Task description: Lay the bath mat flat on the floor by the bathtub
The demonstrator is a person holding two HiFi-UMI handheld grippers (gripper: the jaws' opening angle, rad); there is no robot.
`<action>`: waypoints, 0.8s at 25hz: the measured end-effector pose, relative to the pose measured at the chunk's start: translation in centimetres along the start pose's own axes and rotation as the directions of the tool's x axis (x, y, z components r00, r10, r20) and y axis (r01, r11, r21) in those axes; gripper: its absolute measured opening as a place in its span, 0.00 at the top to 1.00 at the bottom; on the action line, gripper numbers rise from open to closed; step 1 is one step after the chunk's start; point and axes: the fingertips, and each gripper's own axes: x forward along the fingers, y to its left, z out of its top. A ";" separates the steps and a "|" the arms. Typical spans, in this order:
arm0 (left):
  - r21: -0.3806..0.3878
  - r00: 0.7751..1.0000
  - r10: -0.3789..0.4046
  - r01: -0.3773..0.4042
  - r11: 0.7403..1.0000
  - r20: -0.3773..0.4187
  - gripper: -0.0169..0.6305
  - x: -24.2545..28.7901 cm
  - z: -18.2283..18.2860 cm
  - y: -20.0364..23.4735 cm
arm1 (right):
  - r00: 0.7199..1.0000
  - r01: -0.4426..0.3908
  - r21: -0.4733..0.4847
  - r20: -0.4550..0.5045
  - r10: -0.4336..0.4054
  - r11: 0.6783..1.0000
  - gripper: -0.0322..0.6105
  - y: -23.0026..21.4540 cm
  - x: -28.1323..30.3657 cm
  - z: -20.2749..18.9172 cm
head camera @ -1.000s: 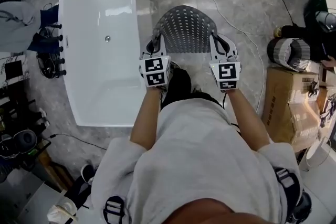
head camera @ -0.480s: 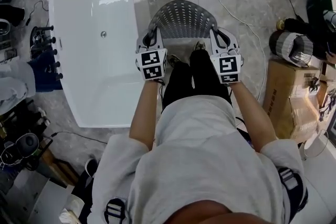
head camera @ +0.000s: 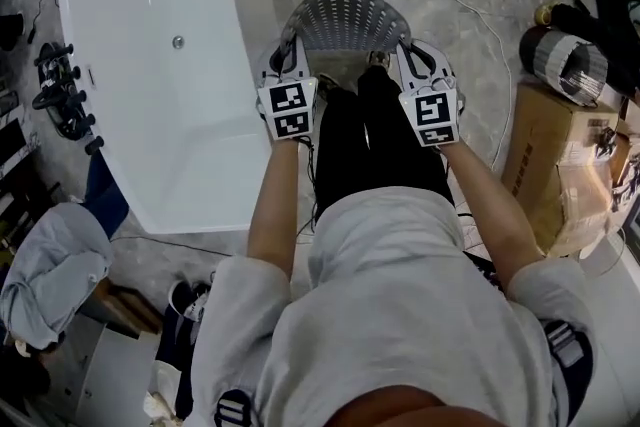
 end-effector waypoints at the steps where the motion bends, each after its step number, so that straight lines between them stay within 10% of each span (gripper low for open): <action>1: -0.002 1.000 -0.007 0.007 1.000 -0.012 0.93 0.4 -0.7 -0.5 | 1.000 0.003 0.015 -0.009 -0.003 1.000 0.92 0.1 0.2 -0.9; 20: -0.126 0.977 -0.054 0.028 0.992 -0.207 0.93 9.9 -15.0 -4.1 | 0.988 -0.027 0.063 -0.151 0.037 0.998 0.92 -0.9 8.0 -15.9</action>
